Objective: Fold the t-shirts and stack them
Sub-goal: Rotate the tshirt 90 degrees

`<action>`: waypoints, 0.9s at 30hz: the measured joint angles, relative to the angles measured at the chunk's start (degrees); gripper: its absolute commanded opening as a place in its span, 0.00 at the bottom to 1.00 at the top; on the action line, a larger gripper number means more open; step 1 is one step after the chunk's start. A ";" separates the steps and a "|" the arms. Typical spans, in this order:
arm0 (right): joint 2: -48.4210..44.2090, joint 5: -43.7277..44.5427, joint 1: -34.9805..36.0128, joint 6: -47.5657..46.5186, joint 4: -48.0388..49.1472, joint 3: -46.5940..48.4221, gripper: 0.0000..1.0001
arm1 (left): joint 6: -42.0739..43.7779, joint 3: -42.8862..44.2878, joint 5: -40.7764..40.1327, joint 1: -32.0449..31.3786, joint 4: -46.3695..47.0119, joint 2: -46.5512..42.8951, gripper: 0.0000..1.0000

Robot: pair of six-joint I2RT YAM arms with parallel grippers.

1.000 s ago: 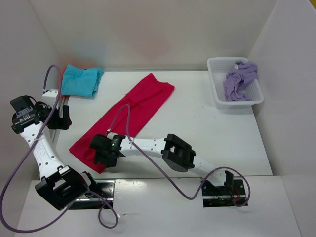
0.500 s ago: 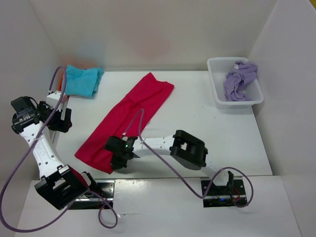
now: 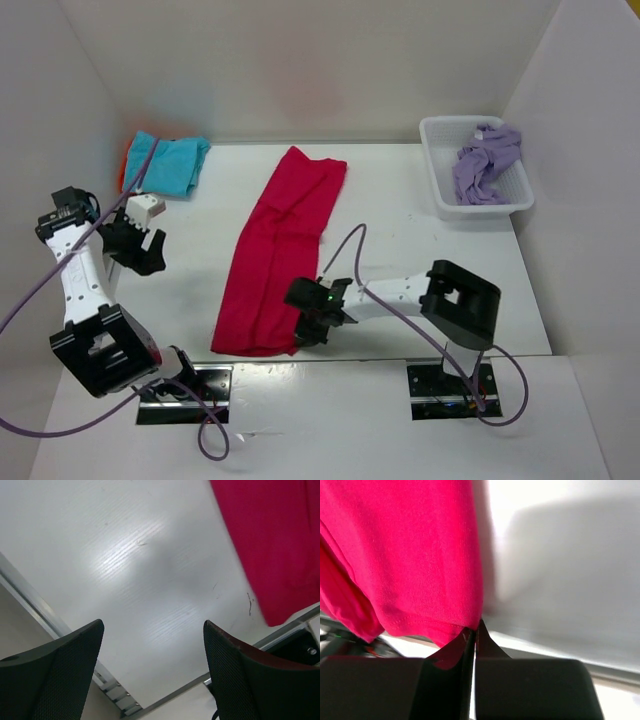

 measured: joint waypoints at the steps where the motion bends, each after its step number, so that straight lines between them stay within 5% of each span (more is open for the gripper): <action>1: -1.97 0.11 -0.26 -0.28 -0.94 -2.05 0.00 | 0.33 0.46 -0.07 -1.70 -0.04 -0.13 0.87; 8: -15.87 1.07 -2.64 -2.64 -7.39 -13.88 0.01 | -0.42 0.79 -1.66 -17.18 1.16 -2.93 0.87; 10: -18.67 1.14 -3.26 -3.43 -8.55 -15.32 0.21 | -1.36 0.79 -1.84 -21.18 1.36 -3.26 0.88; 11: -19.69 1.07 -3.52 -4.04 -8.87 -15.61 0.44 | -1.49 0.74 -1.95 -23.21 1.66 -3.30 0.90; 13: -20.65 1.09 -3.80 -5.90 -9.44 -15.37 0.53 | -1.55 0.13 -2.29 -26.97 2.97 -3.65 0.94; 19: -22.73 0.98 -3.80 -9.57 -12.90 -12.28 0.56 | 2.45 -5.29 -6.49 -39.65 6.38 -8.46 1.00; 27: -30.38 -3.02 -10.82 -17.35 -14.69 -12.17 0.58 | 26.67 -22.40 -11.91 -51.78 6.95 -27.23 1.00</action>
